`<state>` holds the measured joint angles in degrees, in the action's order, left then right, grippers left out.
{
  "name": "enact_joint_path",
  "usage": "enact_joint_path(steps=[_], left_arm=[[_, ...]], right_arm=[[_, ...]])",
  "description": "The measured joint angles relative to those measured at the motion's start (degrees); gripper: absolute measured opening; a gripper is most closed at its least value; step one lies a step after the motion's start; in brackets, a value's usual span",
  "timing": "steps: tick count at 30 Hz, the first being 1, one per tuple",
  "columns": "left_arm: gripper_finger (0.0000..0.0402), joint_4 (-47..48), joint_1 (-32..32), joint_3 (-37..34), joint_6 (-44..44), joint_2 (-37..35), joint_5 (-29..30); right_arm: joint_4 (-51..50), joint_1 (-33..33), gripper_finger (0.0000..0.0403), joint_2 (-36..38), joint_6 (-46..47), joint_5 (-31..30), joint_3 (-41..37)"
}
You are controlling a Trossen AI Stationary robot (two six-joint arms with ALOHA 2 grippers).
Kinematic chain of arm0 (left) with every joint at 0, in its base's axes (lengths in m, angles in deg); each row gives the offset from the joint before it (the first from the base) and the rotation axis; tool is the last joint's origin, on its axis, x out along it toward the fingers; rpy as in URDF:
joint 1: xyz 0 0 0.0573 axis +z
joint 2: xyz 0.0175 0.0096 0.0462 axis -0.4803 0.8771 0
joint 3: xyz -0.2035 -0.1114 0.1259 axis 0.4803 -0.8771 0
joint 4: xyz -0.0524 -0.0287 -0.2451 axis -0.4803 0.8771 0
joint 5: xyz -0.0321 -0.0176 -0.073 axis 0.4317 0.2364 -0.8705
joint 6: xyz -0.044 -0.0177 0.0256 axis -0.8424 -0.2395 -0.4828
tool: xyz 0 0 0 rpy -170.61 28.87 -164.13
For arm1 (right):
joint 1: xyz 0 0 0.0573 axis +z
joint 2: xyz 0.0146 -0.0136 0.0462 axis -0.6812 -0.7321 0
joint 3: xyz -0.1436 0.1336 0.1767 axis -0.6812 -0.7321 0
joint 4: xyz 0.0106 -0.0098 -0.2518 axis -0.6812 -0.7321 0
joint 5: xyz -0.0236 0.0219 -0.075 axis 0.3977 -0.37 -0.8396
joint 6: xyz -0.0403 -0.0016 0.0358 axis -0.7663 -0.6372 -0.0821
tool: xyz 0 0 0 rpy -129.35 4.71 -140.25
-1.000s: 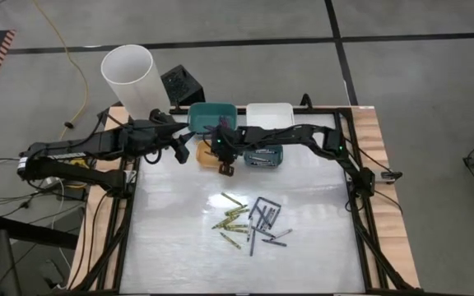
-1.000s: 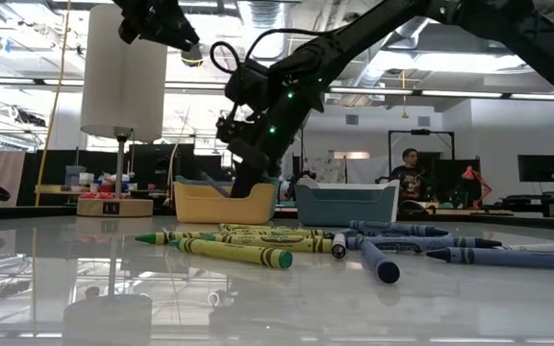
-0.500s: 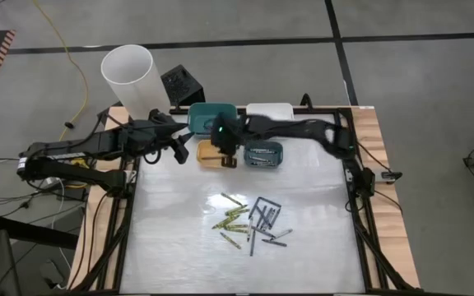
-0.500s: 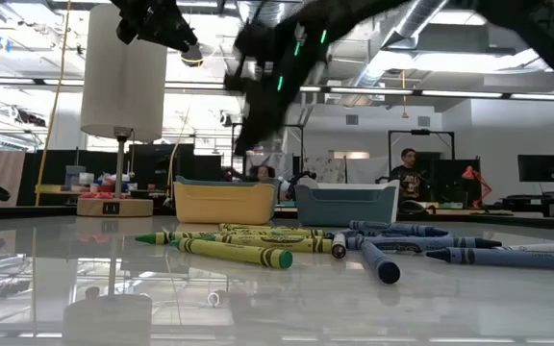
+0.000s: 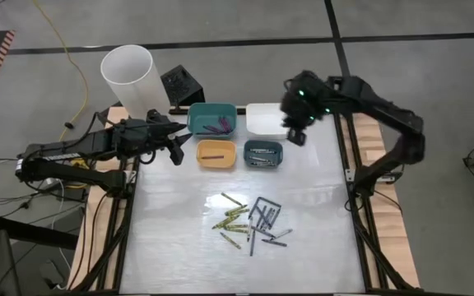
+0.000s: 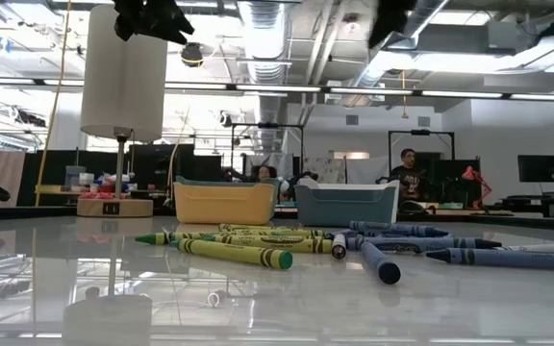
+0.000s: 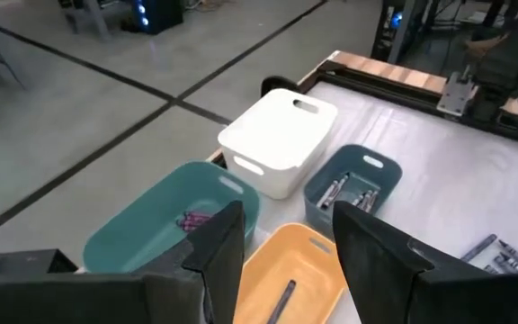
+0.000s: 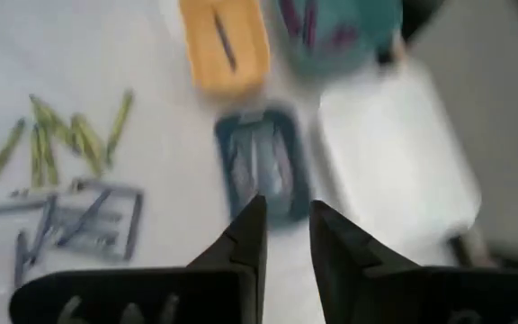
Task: Sort crayons
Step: Put the blue crayon into the yellow bin
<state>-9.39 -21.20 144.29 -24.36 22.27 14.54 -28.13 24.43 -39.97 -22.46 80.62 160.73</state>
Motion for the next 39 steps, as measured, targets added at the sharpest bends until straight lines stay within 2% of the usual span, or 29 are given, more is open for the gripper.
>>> enact_joint_path(steps=[4,11,16,21,30,36,39], left_arm=[[0.016,0.1,0.0,0.0,-1.3,0.4,-1.5],[0.016,0.0,0.0,0.0,-2.6,0.6,-4.9],[0.016,0.0,0.0,0.0,-2.6,0.6,-4.9],[0.016,0.1,0.0,0.0,-3.0,0.6,-4.9],[0.016,2.6,0.0,0.0,-4.9,0.6,-4.9],[0.016,4.5,0.0,0.0,-6.0,0.6,-4.9],[0.016,4.5,0.0,0.0,-6.0,0.6,-4.9]], right_arm=[[-0.5,4.9,0.0082,7.0,10.0,-1.5,-12.7],[12.7,15.4,0.0082,19.0,27.4,-2.3,-36.4],[24.5,20.9,0.0082,20.2,31.8,-4.3,-45.5],[31.3,24.5,0.0082,14.6,29.4,-5.7,-49.0],[33.5,25.3,0.0089,1.4,27.9,-5.5,-49.1],[40.8,25.4,0.0131,-3.8,27.7,-0.9,-49.1],[43.6,26.0,0.016,-5.2,27.9,-0.6,-49.1]])
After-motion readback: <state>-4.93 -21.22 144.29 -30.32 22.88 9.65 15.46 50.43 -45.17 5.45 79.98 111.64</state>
